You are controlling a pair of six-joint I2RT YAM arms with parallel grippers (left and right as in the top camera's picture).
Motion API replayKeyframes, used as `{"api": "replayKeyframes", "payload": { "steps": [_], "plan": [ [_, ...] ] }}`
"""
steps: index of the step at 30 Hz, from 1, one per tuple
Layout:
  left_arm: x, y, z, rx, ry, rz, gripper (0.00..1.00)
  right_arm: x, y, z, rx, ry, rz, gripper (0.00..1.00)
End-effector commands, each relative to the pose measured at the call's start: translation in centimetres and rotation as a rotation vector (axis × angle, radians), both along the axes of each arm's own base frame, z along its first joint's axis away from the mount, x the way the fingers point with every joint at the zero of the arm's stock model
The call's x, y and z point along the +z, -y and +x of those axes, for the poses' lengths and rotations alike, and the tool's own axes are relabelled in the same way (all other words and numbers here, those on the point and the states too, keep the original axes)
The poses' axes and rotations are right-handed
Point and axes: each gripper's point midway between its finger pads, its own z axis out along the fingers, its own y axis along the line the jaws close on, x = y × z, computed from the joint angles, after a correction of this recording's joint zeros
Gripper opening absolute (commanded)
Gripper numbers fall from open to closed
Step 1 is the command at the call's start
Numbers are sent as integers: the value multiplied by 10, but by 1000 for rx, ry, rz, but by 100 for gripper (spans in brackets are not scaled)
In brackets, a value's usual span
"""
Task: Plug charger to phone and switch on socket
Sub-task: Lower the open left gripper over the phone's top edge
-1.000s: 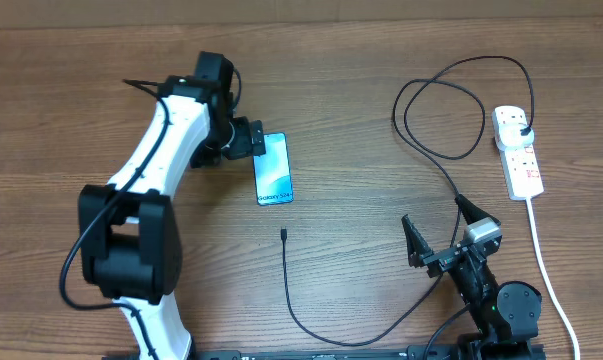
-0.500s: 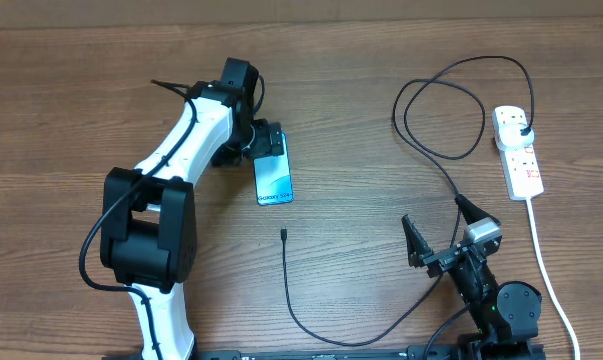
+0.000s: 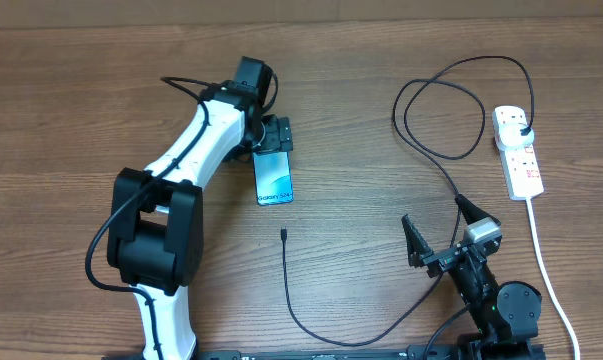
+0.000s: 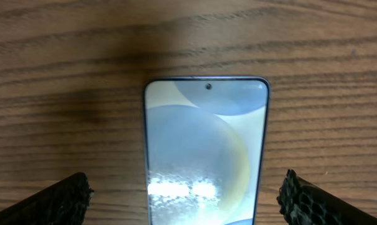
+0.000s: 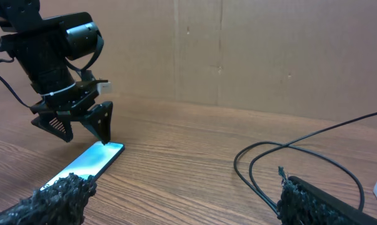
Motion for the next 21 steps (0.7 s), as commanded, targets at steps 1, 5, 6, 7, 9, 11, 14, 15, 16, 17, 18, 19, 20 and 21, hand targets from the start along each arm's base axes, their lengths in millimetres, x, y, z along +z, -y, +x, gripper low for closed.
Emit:
{"api": "replayKeyframes", "payload": {
  "steps": [1, 5, 6, 7, 9, 11, 14, 15, 16, 17, 18, 19, 20, 21],
  "plan": [
    [-3, 2, 1, 14, 2, 33, 100, -1, 1, 0, -5, 9, -4, 100],
    [-5, 8, -3, 4, -4, 34, 100, -1, 1, 0, -5, 9, -4, 100],
    [-5, 8, -3, 4, -4, 33, 100, -1, 1, 0, -5, 8, -4, 100],
    [-5, 9, -4, 9, -5, 32, 100, -1, 1, 0, -5, 8, -4, 100],
    [-5, 9, -4, 21, -7, 29, 100, -1, 1, 0, -5, 9, -4, 100],
    [-7, 9, -4, 20, -11, 28, 100, -1, 1, 0, -5, 9, -4, 100],
    [-13, 12, -8, 10, -30, 35, 100, -1, 1, 0, -5, 9, -4, 100],
    [-17, 12, -10, 8, -40, 40, 100, -1, 1, 0, -5, 9, -4, 100],
    [-20, 13, -11, 5, -46, 42, 100, -1, 1, 0, -5, 8, -4, 100],
    [-24, 13, -12, 3, -56, 46, 100, -1, 1, 0, -5, 9, -4, 100],
    [-27, 14, -13, 1, -63, 49, 100, -1, 1, 0, -5, 8, -4, 100],
    [-32, 14, -15, 0, -76, 54, 100, -1, 1, 0, -5, 9, -4, 100],
    [-34, 13, -16, 0, -83, 56, 100, -1, 1, 0, -5, 9, -4, 100],
    [-38, 12, -18, 0, -97, 62, 100, -1, 1, 0, -5, 8, -4, 100]
  ]
}}
